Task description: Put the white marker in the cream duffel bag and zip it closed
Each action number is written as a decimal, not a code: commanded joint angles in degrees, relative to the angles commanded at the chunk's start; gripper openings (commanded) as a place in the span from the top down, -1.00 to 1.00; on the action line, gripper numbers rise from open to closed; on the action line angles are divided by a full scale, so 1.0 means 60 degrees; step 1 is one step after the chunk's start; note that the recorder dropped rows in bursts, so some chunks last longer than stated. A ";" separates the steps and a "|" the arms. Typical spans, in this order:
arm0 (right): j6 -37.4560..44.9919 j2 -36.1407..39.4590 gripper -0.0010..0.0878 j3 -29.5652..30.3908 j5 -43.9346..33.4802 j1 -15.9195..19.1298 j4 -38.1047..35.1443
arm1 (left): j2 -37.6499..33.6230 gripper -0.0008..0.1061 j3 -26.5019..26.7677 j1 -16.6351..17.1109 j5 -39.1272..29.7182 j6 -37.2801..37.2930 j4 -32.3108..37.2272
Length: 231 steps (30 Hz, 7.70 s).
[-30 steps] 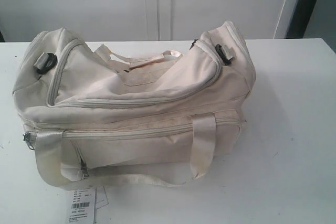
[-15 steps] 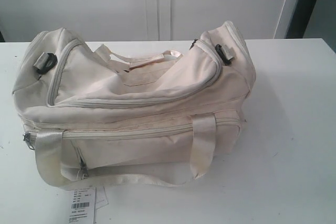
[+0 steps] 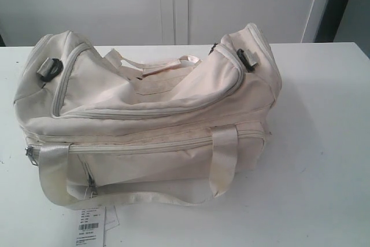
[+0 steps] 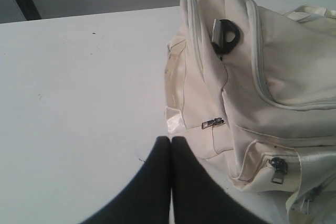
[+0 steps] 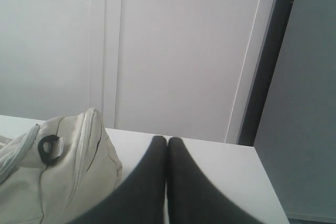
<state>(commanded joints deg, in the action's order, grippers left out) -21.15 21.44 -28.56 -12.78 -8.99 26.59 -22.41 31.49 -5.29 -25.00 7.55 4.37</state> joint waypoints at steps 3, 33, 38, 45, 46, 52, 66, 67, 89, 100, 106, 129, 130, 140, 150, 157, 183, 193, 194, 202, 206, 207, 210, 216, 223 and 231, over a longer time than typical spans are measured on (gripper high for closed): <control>0.0000 0.0000 0.98 0.0000 0.0000 0.0000 0.0000 | 0.0102 0.99 -0.0036 0.0000 -0.0003 0.0000 -0.0177; 0.0000 0.0000 0.98 0.0000 0.0000 0.0000 0.0000 | 0.3736 0.99 -0.5210 0.0000 0.2340 -0.1198 -0.1193; 0.0000 0.0000 0.98 0.0000 0.0000 0.0000 0.0000 | 0.3736 0.99 -0.5248 0.0000 0.2139 -0.1181 -0.1193; 0.0000 0.0000 0.98 0.0000 0.0000 0.0000 0.0000 | 0.3736 0.99 -0.5248 0.0000 0.2088 -0.1258 -0.1152; 0.0000 0.0000 0.98 0.0000 0.0000 0.0000 0.0000 | 0.3736 0.99 -0.5248 0.0000 0.2177 -0.1258 -0.1152; 0.0000 0.0000 0.98 0.0000 0.0000 0.0000 0.0000 | 0.3736 0.99 -0.5248 0.0000 0.2240 -0.1258 -0.1152; 0.0000 0.0000 0.98 0.0000 0.0000 0.0000 0.0000 | 0.3736 0.99 -0.5248 0.0000 0.2240 -0.1258 -0.1152; 0.0000 0.0000 0.98 0.0000 0.0000 0.0000 0.0000 | 0.3736 0.99 -0.5248 0.0000 0.2240 -0.1258 -0.1152; 0.3199 0.0004 0.98 0.0000 -0.0455 0.0000 -0.2325 | 0.3736 0.99 -0.5248 0.0000 0.2240 -0.1258 -0.1152; 0.3525 0.0004 0.98 0.0000 -0.0583 0.0000 -0.3186 | 0.3736 0.99 -0.5248 0.0000 0.2240 -0.1258 -0.1152; 0.3525 0.0004 0.98 0.0000 -0.0928 0.0000 -0.3184 | 0.3736 0.99 -0.5248 0.0000 0.2240 -0.1258 -0.1152; 0.3473 -0.1814 0.98 0.1897 -0.0455 0.1354 -0.3040 | 0.3736 0.99 -0.5248 0.0000 0.2240 -0.1258 -0.1152; 0.3473 -0.2032 0.98 0.2194 -0.0218 0.1397 -0.3062 | 0.3736 0.99 -0.5248 0.0000 0.2240 -0.1258 -0.1152; 0.3456 -0.3573 0.98 0.4759 0.1200 0.1521 -0.3288 | 0.3736 0.99 -0.5248 0.0000 0.2240 -0.1258 -0.1152; 0.3243 -0.3573 0.98 0.4759 0.0453 0.1802 -0.3288 | 0.3736 0.99 -0.5248 0.0000 0.2240 -0.1258 -0.1152; 0.2823 -0.3573 0.98 0.4759 -0.1182 0.1802 -0.3334 | 0.3736 0.99 -0.5248 0.0000 0.2240 -0.1258 -0.1152; 0.2728 -0.3573 0.98 0.4759 -0.1209 0.1802 -0.3334 | 0.3736 0.99 -0.5248 0.0000 0.2240 -0.1258 -0.1152; 0.2728 -0.3573 0.98 0.4759 -0.1209 0.1802 -0.3334 | 0.3736 0.99 -0.5248 0.0000 0.2240 -0.1258 -0.1152; 0.2728 -0.3573 0.98 0.4759 -0.1209 0.1802 -0.3334 | 0.3736 0.99 -0.5248 0.0000 0.2240 -0.1258 -0.1152; 0.2728 -0.3573 0.98 0.4759 -0.1209 0.1802 -0.3334 | 0.3736 0.99 -0.5248 0.0000 0.2240 -0.1258 -0.1152; 0.2728 -0.3573 0.98 0.4759 -0.1209 0.1802 -0.3334 | 0.3736 0.99 -0.5248 0.0000 0.2240 -0.1258 -0.1152; 0.2728 -0.3573 0.98 0.4759 -0.1209 0.1802 -0.3334 | 0.3736 0.99 -0.5248 0.0000 0.2240 -0.1258 -0.1152; 0.2728 -0.3573 0.98 0.4759 -0.1209 0.1802 -0.3334 | 0.3736 0.99 -0.5248 0.0000 0.2240 -0.1258 -0.1152; 0.2728 -0.3573 0.98 0.4759 -0.1209 0.1802 -0.3334 | 0.3736 0.99 -0.5248 0.0000 0.2240 -0.1258 -0.1152; 0.2728 -0.3573 0.98 0.4759 -0.1209 0.1802 -0.3334 | 0.3736 0.99 -0.5248 0.0000 0.2240 -0.1258 -0.1152; 0.2728 -0.3573 0.98 0.4759 -0.1209 0.1802 -0.3334 | 0.3736 0.99 -0.5248 0.0000 0.2240 -0.1258 -0.1152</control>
<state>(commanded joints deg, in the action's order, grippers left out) -4.78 0.00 0.00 -20.04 1.82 6.58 0.00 0.00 -5.29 -11.56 0.00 -2.55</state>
